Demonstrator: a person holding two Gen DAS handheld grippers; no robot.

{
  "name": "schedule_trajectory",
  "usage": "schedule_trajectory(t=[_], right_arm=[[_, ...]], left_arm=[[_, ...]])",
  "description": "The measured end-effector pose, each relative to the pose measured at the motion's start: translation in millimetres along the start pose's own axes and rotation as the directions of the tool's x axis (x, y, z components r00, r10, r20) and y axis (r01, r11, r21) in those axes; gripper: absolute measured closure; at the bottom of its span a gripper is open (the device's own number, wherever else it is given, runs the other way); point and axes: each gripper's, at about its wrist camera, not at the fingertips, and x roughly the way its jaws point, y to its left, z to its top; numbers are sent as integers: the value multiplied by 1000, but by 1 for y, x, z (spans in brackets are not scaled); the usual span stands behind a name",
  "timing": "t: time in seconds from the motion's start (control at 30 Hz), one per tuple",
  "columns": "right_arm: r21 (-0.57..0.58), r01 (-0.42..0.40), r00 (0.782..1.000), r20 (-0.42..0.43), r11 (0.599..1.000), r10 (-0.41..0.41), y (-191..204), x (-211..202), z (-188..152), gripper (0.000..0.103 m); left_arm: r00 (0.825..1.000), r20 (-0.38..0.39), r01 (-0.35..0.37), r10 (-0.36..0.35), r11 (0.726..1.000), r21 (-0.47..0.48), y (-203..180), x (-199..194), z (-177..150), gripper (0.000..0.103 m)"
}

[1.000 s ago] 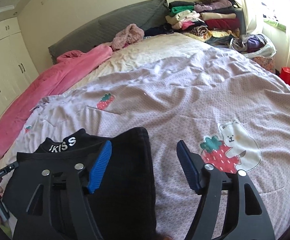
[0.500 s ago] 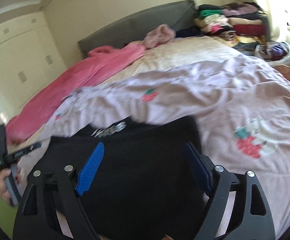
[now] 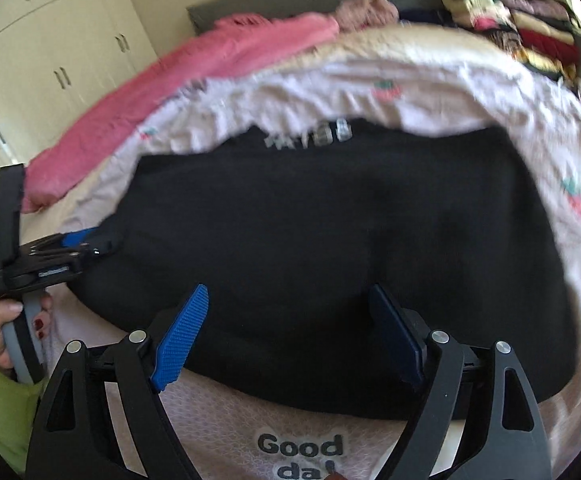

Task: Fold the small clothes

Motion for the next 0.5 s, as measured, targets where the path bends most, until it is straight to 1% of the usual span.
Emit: schedule_trajectory(t=[0.1, 0.23, 0.3, 0.37, 0.43, 0.5], right_arm=[[-24, 31, 999, 5, 999, -31, 8, -1, -2, 21], [16, -8, 999, 46, 1000, 7, 10, -16, -2, 21], [14, -5, 998, 66, 1000, 4, 14, -24, -2, 20], [-5, -18, 996, 83, 1000, 19, 23, -32, 0, 13], [-30, -26, 995, 96, 999, 29, 33, -38, 2, 11], [-60, -35, 994, 106, 998, 41, 46, -42, 4, 11]], left_arm=[[1000, 6, 0, 0, 1000, 1, -1, -4, 0, 35], [999, 24, 23, -22, 1000, -9, 2, -16, 4, 35], [999, 33, 33, -33, 999, -17, 4, -21, 6, 35], [998, 45, 42, -41, 999, -18, 5, -27, 8, 30], [997, 58, 50, -48, 999, -21, 6, -32, 10, 24], [996, 72, 53, -51, 998, -26, 9, -37, 12, 23]])
